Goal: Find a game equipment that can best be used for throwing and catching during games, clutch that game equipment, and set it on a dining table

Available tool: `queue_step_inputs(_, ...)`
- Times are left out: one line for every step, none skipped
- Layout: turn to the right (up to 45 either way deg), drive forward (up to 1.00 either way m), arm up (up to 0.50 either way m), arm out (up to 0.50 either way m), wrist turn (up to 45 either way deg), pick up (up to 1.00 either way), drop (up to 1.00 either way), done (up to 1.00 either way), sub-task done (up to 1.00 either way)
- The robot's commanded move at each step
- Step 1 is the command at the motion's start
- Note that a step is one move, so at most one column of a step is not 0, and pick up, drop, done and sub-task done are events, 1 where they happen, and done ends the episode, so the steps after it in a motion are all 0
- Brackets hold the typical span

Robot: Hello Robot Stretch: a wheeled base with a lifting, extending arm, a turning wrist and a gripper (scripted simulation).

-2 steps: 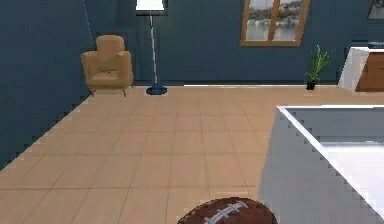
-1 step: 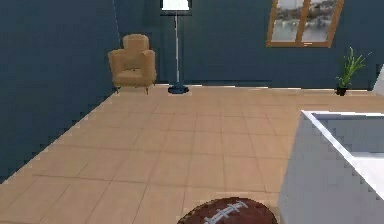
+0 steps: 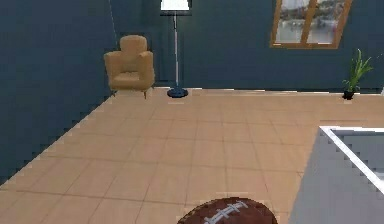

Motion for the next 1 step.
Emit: queue_step_inputs(-45.0,0.00,0.00,0.00,0.0,0.00,0.00,0.00,0.00)
